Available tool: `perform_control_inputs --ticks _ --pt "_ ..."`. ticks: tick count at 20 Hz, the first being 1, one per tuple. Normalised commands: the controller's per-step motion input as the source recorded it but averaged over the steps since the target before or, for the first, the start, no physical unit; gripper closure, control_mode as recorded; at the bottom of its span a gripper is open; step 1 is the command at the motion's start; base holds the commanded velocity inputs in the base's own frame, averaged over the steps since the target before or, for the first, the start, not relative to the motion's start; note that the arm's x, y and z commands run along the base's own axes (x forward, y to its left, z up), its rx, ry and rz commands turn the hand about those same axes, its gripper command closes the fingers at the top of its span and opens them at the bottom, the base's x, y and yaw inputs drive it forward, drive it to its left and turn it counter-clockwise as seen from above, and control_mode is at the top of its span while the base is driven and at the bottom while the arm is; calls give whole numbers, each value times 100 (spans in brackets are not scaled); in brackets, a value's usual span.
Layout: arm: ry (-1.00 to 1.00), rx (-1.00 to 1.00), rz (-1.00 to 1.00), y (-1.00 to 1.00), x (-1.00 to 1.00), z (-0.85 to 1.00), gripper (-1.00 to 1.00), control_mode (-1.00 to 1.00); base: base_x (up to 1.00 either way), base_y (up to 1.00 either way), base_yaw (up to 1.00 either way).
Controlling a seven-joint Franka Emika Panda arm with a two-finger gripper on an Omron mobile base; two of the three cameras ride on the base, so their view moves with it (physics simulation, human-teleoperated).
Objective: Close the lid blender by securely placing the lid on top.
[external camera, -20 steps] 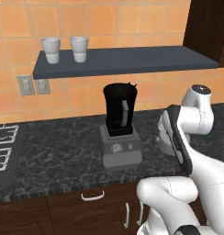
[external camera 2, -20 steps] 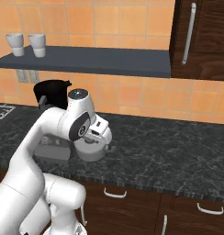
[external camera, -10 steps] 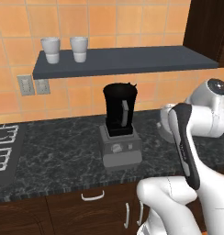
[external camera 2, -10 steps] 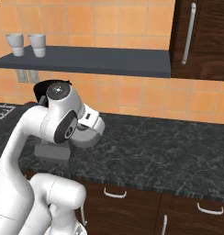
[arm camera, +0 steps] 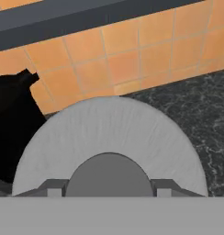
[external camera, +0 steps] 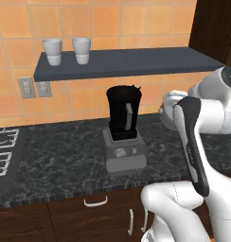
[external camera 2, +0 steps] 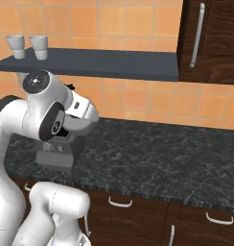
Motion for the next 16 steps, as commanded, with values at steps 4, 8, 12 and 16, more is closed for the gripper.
perform_control_inputs --ticks 4,8,12,16 --pt "-10 0 0 29 -16 100 100 -100 0 0 0" --pt "-3 0 0 46 -1 91 100 -100 0 0 0" --pt "0 0 0 61 0 59 100 -100 0 0 0" --pt "0 0 2 71 22 20 100 -100 0 0 0"
